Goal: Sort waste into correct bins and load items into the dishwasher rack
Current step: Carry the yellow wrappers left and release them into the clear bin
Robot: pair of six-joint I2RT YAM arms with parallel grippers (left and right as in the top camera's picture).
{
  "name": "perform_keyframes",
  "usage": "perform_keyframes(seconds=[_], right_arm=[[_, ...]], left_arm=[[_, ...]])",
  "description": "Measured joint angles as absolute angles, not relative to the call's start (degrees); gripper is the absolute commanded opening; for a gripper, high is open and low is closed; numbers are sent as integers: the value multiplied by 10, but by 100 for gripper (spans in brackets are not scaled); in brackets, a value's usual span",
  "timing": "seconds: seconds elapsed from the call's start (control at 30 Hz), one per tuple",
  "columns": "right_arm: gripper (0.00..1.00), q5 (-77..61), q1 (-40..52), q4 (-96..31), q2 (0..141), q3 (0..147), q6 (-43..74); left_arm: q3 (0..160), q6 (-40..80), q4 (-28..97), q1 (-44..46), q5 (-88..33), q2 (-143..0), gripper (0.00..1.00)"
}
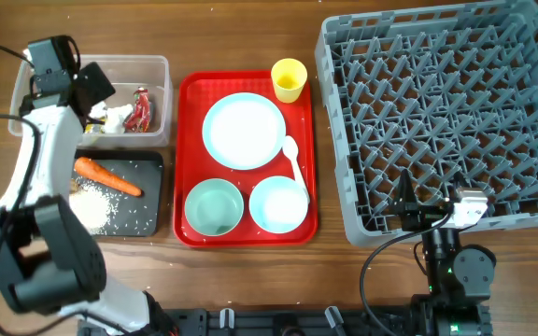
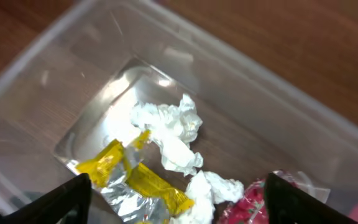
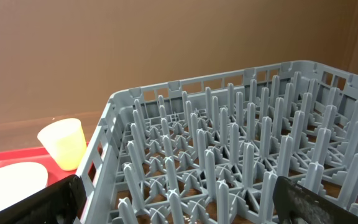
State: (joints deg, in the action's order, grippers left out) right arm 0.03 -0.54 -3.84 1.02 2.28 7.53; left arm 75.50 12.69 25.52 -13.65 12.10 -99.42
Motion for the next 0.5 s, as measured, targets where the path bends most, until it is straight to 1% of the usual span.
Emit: perform_keyframes(seconds=[0.1,0.13,0.17,0.2,0.33,0.5], right_arm=[[100,0,-5,-38,10,23,75],[100,0,-5,-38,10,23,75],[100,0,-5,-38,10,23,75],[100,0,-5,-38,10,23,75],[100,0,-5,-38,11,23,75],[100,0,-5,-38,11,23,75]], left_arm=[[755,127,282,-127,102,-932,84],[755,127,293,-121,87,-907,85],[755,127,305,-115,67,-883,90],[755,127,317,-110,49,-867,99],[756,136,389,-84,-63,-808,100],[757,158,469,-53,-154,-804,100]])
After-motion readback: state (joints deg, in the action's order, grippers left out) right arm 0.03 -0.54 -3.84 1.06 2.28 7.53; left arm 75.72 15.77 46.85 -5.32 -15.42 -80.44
